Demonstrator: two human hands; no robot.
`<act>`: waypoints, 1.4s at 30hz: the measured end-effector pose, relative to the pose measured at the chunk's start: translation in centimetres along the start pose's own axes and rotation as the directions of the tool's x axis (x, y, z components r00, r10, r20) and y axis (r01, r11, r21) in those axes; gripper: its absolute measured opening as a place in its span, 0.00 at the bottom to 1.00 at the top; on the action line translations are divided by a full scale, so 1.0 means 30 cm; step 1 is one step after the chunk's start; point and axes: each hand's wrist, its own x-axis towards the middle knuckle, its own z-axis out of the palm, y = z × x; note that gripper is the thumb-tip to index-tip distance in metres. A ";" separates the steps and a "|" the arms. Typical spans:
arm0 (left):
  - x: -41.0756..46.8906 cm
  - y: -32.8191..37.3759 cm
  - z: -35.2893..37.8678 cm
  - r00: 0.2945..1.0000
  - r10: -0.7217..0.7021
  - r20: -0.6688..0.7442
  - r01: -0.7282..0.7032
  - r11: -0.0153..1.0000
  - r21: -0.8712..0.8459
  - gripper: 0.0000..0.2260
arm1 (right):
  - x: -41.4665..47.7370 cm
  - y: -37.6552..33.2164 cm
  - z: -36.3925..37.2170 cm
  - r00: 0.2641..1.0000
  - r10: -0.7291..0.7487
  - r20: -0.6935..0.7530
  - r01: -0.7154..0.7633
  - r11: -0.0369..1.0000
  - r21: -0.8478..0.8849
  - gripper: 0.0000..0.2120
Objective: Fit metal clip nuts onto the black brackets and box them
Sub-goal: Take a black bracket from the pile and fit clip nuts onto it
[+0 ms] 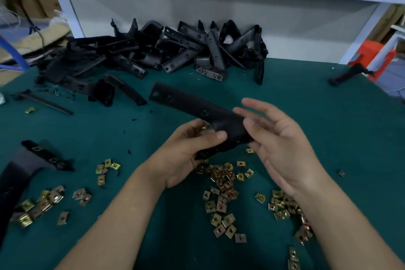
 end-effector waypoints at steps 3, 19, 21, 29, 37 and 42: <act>-0.003 -0.012 0.012 0.998 -0.055 -0.014 0.054 0.994 -0.093 0.16 | 0.014 0.004 -0.026 0.983 -0.183 -0.026 0.165 0.931 -0.325 0.10; 0.053 -0.037 -0.019 0.972 -0.044 -0.231 -0.005 0.978 -0.209 0.17 | -0.034 0.053 -0.191 0.963 0.185 0.195 0.105 0.409 -0.907 0.07; 0.056 -0.037 -0.019 0.972 -0.039 -0.233 -0.007 0.981 -0.196 0.15 | -0.035 0.046 -0.199 0.958 0.195 0.213 0.117 0.412 -0.903 0.06; 0.059 -0.039 -0.019 0.974 0.006 -0.226 -0.045 0.985 -0.169 0.15 | -0.057 -0.027 -0.257 0.903 0.349 0.251 0.077 0.443 -0.893 0.13; 0.053 -0.032 -0.011 0.976 0.023 -0.217 -0.063 0.981 -0.181 0.15 | -0.092 -0.066 -0.292 0.788 0.557 0.262 0.039 0.380 -0.924 0.30; 0.051 -0.033 -0.015 0.983 0.041 -0.178 -0.076 0.979 -0.190 0.16 | -0.101 -0.071 -0.286 0.819 0.506 0.269 0.076 0.369 -0.926 0.24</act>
